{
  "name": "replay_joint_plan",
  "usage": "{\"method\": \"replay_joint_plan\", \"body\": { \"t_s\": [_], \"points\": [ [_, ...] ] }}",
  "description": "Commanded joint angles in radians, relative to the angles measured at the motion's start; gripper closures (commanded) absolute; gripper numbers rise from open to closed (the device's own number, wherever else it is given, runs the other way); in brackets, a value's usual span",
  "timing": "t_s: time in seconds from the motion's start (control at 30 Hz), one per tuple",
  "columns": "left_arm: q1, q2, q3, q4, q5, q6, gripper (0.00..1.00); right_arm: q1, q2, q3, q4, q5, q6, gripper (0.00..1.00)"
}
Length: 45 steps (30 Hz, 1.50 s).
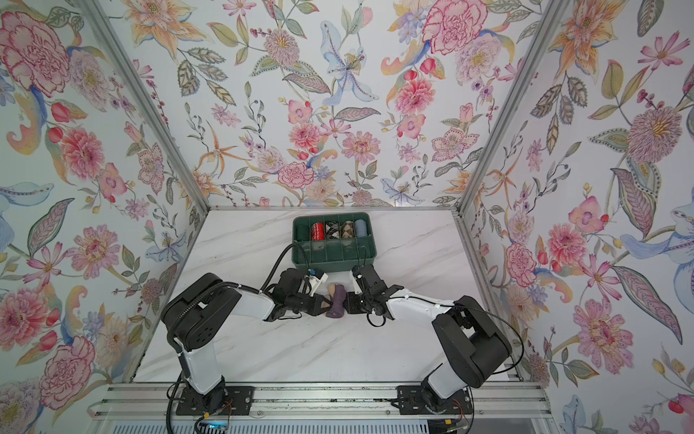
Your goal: Roll the socks
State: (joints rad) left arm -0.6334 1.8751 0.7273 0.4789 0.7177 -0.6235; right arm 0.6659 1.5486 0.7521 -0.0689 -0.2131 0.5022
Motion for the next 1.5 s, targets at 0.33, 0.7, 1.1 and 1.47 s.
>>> {"method": "replay_joint_plan", "body": {
  "t_s": [0.33,0.7,1.1,1.47],
  "points": [
    [0.0,0.01,-0.004,-0.179,-0.078,0.056,1.0,-0.009,0.062,-0.021,0.158,-0.138,0.043,0.6],
    [-0.002,0.034,-0.031,-0.082,-0.012,0.011,1.0,-0.012,0.157,-0.059,0.323,-0.248,0.129,0.52],
    [-0.008,0.096,-0.057,0.061,0.079,-0.061,1.0,-0.012,0.284,-0.112,0.549,-0.352,0.234,0.56],
    [-0.023,0.136,-0.058,0.141,0.115,-0.11,1.0,-0.011,0.315,-0.124,0.585,-0.366,0.235,1.0]
  ]
}}
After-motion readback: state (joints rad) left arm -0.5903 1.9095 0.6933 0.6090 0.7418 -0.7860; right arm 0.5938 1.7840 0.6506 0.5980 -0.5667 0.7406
